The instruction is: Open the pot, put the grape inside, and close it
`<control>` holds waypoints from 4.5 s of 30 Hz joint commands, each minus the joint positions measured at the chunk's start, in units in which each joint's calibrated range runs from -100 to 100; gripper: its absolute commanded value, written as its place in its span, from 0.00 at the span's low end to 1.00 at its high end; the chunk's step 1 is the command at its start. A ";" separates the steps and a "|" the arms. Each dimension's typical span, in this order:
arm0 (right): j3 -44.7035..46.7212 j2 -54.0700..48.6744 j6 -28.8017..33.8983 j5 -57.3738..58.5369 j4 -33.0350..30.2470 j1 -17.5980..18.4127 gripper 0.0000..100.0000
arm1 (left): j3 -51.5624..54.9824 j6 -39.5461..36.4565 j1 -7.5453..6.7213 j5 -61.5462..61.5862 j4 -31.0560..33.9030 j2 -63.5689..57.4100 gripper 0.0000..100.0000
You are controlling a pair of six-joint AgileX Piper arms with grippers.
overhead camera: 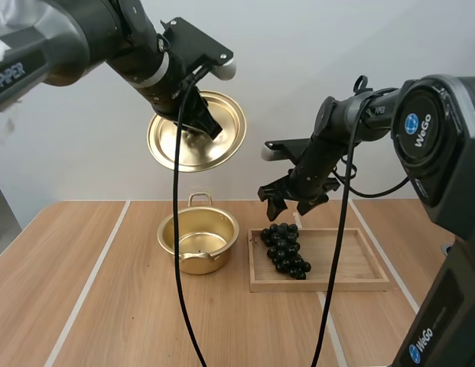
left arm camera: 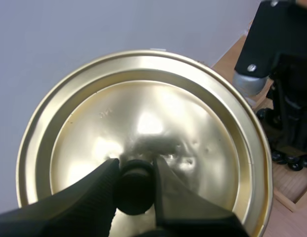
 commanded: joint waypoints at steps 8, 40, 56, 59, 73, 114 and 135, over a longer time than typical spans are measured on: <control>-0.46 5.74 -0.86 -0.71 0.36 -0.05 1.00 | -0.71 -0.66 -0.17 -1.94 -5.29 -9.48 0.00; -0.46 14.43 -2.73 -4.20 5.14 1.49 0.00 | -0.71 -0.66 -0.17 -1.76 -8.16 -16.10 0.00; -0.46 11.48 -3.83 -6.63 5.81 1.49 0.00 | -0.71 -0.66 -0.17 -2.72 -8.16 -16.86 0.00; -0.46 8.59 -3.83 -6.47 5.81 1.49 0.00 | -0.82 -0.66 -0.17 -4.52 -8.16 -17.92 0.00; -0.46 -7.36 -4.56 -6.06 5.81 1.49 0.00 | -5.18 -0.66 -0.17 -6.42 -8.16 -23.56 0.00; -15.38 5.02 -9.14 -10.26 13.74 13.24 0.00 | -6.62 -1.41 3.40 -5.24 -8.29 -31.12 0.00; -14.96 13.55 -12.42 -11.78 17.02 13.64 0.00 | -6.62 -2.13 5.35 -5.24 -9.50 -30.86 0.00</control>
